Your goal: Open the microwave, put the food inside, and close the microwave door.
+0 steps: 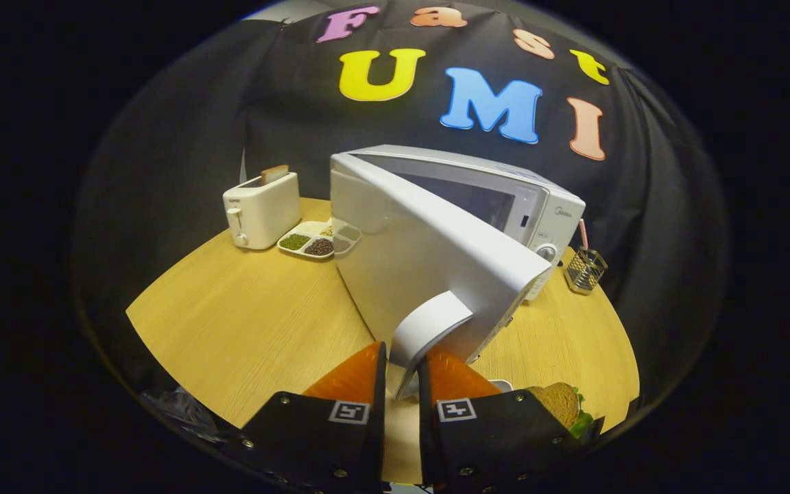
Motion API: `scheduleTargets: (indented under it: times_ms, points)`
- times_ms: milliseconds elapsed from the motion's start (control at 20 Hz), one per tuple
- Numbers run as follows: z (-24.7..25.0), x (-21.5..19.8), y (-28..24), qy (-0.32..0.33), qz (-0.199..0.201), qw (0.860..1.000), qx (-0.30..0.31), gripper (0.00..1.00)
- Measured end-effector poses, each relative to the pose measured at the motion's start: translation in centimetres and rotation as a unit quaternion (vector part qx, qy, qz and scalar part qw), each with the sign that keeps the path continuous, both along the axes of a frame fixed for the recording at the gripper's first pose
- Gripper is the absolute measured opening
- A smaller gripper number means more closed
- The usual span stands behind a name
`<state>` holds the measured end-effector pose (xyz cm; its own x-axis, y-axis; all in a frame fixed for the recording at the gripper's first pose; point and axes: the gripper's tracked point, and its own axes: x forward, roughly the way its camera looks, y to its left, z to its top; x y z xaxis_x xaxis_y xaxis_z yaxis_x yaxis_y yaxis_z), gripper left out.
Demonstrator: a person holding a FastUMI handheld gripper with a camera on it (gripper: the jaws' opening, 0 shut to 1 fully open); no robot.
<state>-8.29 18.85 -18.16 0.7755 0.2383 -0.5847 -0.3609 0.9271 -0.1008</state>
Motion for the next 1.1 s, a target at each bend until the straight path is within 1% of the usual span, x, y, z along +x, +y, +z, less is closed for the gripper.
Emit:
scheduleTargets:
  times_ms: [50, 350, 400, 500, 650, 750, 850, 950, 1000, 1050, 1100]
  points:
    - [-0.1, -0.8, 0.8, 0.000, 0.011, 1.000, -0.002, 0.27]
    - [-0.7, -5.0, 6.9, 0.017, 0.083, 0.996, 0.002, 0.27]
    - [-0.8, -5.3, 7.4, 0.013, 0.092, 0.996, -0.002, 0.27]
    - [-0.7, -5.9, 8.2, 0.007, 0.108, 0.994, -0.008, 0.34]
    - [-0.5, -6.3, 8.1, 0.024, 0.120, 0.992, -0.009, 0.36]
    - [-0.5, -7.7, 9.3, 0.059, 0.139, 0.988, 0.025, 0.37]
    - [1.0, -9.0, 10.9, 0.075, 0.170, 0.980, 0.070, 0.47]
    - [3.1, -9.8, 12.5, 0.074, 0.204, 0.968, 0.126, 0.47]
    - [4.5, -10.2, 13.1, 0.071, 0.222, 0.960, 0.157, 0.52]
    - [6.1, -10.3, 13.5, 0.061, 0.236, 0.953, 0.179, 0.72]
    - [7.5, -10.1, 13.5, 0.048, 0.246, 0.948, 0.194, 0.81]
